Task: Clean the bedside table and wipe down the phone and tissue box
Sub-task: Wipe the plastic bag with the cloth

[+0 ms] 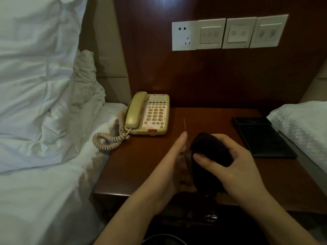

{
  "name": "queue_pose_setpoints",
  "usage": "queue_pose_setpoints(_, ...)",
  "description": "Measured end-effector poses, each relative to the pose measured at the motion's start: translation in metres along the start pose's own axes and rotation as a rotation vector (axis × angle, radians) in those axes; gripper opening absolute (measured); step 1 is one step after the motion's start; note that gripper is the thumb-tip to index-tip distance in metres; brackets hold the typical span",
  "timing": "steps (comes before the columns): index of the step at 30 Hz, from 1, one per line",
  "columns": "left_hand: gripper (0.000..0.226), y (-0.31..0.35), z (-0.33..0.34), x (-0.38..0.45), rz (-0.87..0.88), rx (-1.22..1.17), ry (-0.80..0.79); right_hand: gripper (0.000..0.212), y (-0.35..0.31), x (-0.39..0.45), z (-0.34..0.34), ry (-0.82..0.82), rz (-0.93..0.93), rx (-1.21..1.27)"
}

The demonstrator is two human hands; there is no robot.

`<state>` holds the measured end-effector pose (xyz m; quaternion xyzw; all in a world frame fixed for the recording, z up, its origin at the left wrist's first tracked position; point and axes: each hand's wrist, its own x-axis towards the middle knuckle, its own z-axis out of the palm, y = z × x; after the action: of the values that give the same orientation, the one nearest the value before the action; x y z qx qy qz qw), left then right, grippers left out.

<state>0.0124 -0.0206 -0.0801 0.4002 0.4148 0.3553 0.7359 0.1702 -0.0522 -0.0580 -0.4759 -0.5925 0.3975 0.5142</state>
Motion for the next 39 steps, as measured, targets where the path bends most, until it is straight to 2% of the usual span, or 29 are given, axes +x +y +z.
queue_pose_setpoints(3,0.065,-0.004,-0.006,-0.002,-0.085,-0.082,-0.061,0.036,0.0,-0.002,0.004,-0.103,0.026,-0.017)
queue_pose_setpoints(7,0.053,-0.006,-0.01,-0.001,-0.015,-0.115,-0.062,0.039,-0.001,0.0,0.008,-0.183,0.091,0.054)
queue_pose_setpoints(11,0.055,-0.005,-0.013,-0.006,0.163,-0.275,-0.127,0.038,0.008,0.006,0.009,-0.01,0.118,0.126)
queue_pose_setpoints(13,0.055,-0.003,-0.016,-0.003,0.218,-0.276,-0.168,0.039,0.014,0.01,0.004,0.079,0.139,0.123)
queue_pose_setpoints(16,0.037,0.001,-0.014,-0.003,0.279,0.009,-0.04,0.039,0.021,0.011,0.004,0.079,0.088,0.006)
queue_pose_setpoints(18,0.038,-0.001,-0.011,0.0,0.32,0.202,0.01,0.036,0.027,0.01,0.007,0.071,0.027,-0.218)
queue_pose_setpoints(21,0.041,-0.006,-0.004,0.002,0.335,0.287,0.026,0.031,0.033,0.012,0.011,0.137,-0.062,-0.396)
queue_pose_setpoints(27,0.043,-0.013,-0.001,0.004,0.368,0.261,0.01,0.03,0.038,0.042,-0.027,0.453,-0.021,-0.33)
queue_pose_setpoints(31,0.035,0.0,0.006,0.014,0.353,0.116,0.059,0.027,0.047,0.043,-0.06,0.495,0.086,-0.225)
queue_pose_setpoints(36,0.029,0.024,0.026,0.052,0.412,0.201,0.148,0.019,0.051,0.041,-0.079,0.454,0.137,-0.143)
queue_pose_setpoints(39,0.027,0.039,0.05,0.09,0.424,0.262,0.155,0.017,0.057,0.043,-0.1,0.522,0.178,-0.111)
